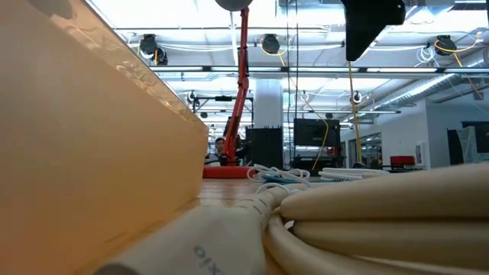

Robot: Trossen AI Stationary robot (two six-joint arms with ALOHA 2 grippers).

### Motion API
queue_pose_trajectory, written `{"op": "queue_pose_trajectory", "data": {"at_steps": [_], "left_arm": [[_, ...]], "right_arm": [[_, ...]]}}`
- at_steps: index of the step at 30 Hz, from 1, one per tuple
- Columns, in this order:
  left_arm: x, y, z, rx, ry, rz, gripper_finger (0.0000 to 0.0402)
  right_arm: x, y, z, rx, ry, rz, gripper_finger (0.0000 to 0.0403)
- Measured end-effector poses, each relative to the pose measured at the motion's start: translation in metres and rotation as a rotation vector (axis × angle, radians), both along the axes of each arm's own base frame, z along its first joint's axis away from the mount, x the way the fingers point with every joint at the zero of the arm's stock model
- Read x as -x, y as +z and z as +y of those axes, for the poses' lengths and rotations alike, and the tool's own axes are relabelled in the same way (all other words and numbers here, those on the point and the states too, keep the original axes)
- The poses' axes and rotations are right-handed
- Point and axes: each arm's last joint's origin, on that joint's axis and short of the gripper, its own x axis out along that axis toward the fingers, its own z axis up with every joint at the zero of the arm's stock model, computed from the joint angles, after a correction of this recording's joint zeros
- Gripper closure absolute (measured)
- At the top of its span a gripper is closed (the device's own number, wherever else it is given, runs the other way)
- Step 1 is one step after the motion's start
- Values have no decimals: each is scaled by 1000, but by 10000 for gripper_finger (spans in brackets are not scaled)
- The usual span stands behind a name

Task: Pick & Place USB Port
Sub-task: Put the pink USB cable into the orange bin

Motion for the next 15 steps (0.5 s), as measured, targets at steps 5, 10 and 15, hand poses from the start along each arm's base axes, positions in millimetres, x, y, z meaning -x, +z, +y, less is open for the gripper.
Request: {"op": "queue_pose_trajectory", "data": {"at_steps": [5,10,15], "left_arm": [[0,0,0,1,-1,0,388],[0,0,-1,3,-4,-1,398],[0,0,-1,8,-7,3,386]], "right_arm": [[10,2,-14,37,-27,-28,403],[38,-15,-43,-51,-78,-206,403],[75,-42,-69,-187,-116,-452,403]]}}
